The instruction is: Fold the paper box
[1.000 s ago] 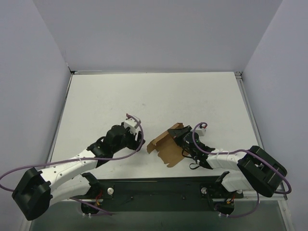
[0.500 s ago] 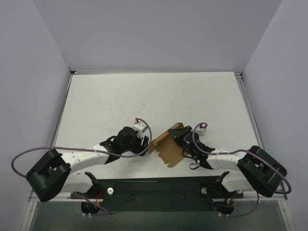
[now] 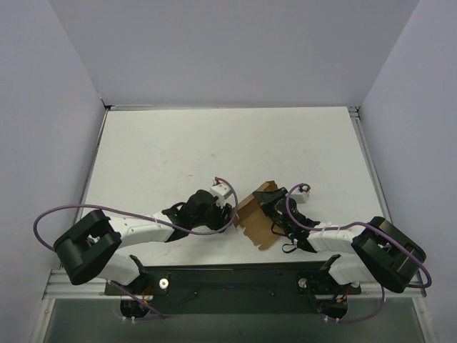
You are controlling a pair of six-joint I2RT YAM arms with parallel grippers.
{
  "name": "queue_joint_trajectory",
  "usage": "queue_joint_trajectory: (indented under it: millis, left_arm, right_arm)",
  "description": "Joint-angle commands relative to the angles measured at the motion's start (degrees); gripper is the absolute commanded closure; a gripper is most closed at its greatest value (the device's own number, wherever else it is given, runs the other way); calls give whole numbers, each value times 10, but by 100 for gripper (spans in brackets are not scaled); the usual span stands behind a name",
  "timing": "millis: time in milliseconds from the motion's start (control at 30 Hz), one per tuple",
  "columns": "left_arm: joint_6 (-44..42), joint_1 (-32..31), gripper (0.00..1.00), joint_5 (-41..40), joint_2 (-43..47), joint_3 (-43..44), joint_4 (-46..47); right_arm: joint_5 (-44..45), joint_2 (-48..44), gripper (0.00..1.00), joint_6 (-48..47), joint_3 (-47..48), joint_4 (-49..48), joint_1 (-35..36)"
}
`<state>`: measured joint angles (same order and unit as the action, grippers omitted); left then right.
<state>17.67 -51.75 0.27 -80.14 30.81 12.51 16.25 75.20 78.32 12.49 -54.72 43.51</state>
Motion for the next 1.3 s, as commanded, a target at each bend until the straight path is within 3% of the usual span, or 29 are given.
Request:
queue_joint_trajectory:
  millis: [0, 667, 1267]
  left_arm:
    - [11, -9, 45, 4, -10, 36, 80]
    - [-95, -36, 88, 73, -47, 77, 101]
    - [-190, -35, 92, 163, -85, 147, 57]
  right_arm:
    - [17, -5, 100, -12, -8, -22, 7]
    - [19, -8, 100, -11, -13, -23, 12]
    - [-21, -1, 100, -11, -23, -51, 11]
